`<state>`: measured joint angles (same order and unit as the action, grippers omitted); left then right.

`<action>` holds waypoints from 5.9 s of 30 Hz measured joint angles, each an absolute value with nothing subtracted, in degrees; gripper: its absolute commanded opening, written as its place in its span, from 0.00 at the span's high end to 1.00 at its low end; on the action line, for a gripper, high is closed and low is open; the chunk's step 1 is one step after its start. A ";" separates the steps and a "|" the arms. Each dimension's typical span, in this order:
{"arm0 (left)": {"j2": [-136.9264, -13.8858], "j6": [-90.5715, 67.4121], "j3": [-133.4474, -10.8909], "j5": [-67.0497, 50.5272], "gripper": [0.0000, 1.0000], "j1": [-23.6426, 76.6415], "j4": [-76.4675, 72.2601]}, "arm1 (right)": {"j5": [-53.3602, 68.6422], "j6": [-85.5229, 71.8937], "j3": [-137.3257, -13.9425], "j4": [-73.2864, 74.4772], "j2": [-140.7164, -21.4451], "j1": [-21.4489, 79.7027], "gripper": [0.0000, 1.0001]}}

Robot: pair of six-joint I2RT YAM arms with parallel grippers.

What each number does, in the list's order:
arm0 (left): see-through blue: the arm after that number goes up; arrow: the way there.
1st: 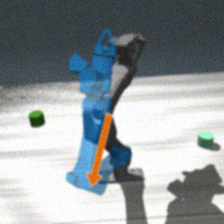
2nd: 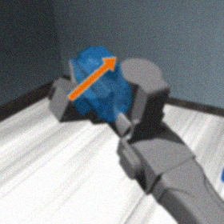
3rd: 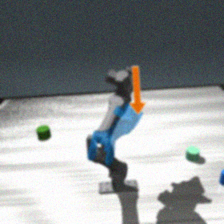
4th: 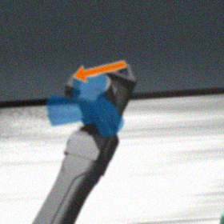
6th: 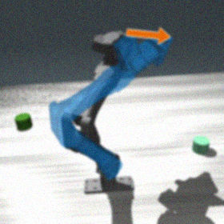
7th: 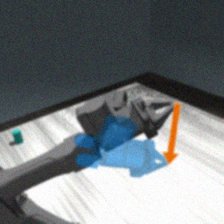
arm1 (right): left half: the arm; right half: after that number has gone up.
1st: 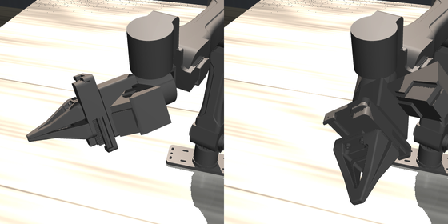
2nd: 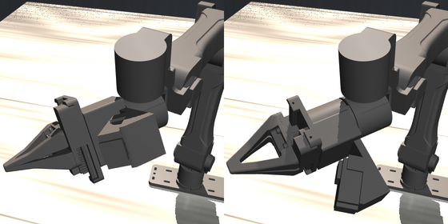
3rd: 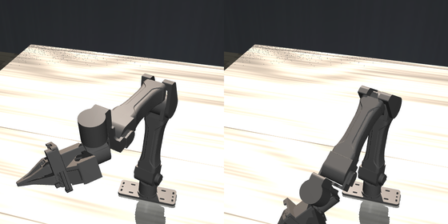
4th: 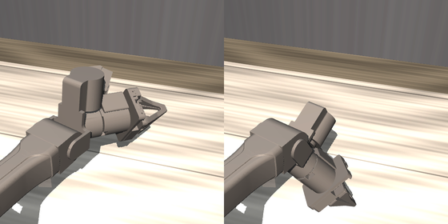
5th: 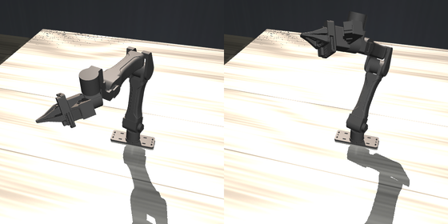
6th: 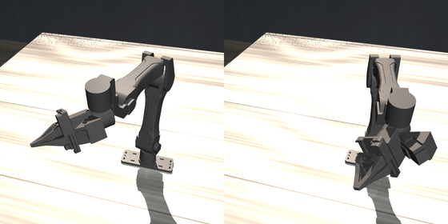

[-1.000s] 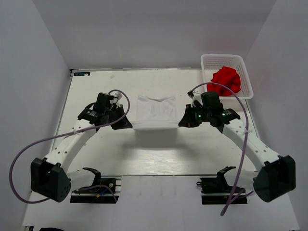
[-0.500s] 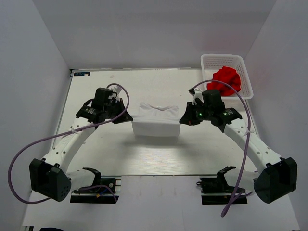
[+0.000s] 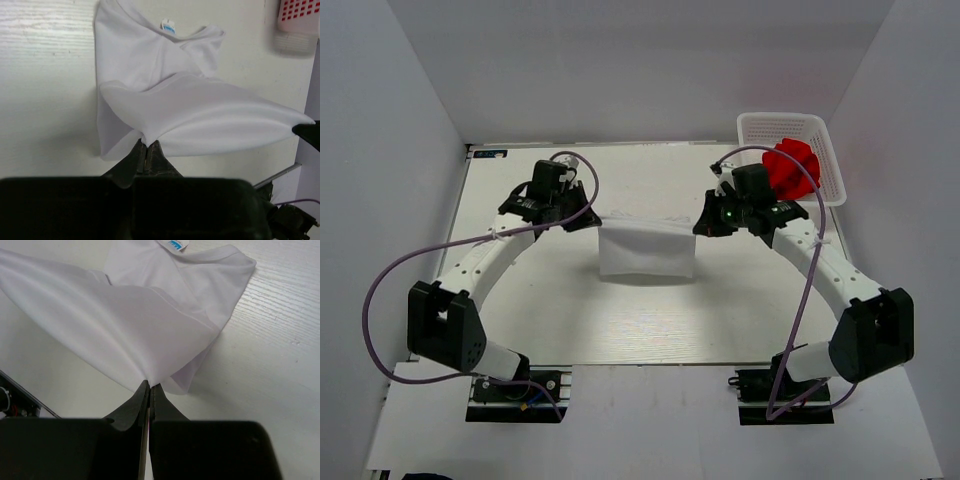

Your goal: Fold and stack the t-shirts

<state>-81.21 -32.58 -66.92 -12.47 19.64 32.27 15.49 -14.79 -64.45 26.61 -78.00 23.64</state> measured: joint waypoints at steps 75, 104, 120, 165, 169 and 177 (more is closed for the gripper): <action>-112.84 -31.94 -75.05 -17.78 0.00 26.24 19.09 | 31.57 -29.39 -52.42 -6.37 -102.43 22.06 0.10; -117.93 -27.83 -87.13 11.40 0.40 24.97 33.63 | 15.46 -18.76 -51.11 8.93 -81.25 21.76 0.10; -124.03 -26.26 -94.30 24.93 1.00 23.22 38.24 | 8.62 -17.69 -47.83 8.78 -81.17 21.74 0.10; -145.05 3.95 -122.74 46.04 0.00 -6.39 22.20 | 11.44 -19.33 -58.06 2.37 -97.14 21.08 0.10; -132.68 -4.56 -110.41 39.64 0.00 -5.78 27.07 | 12.62 -20.18 -54.76 -0.32 -92.62 21.08 0.10; -96.57 -15.92 -79.59 16.34 0.00 0.56 19.66 | 13.78 -21.71 -48.60 -3.68 -84.73 21.08 0.10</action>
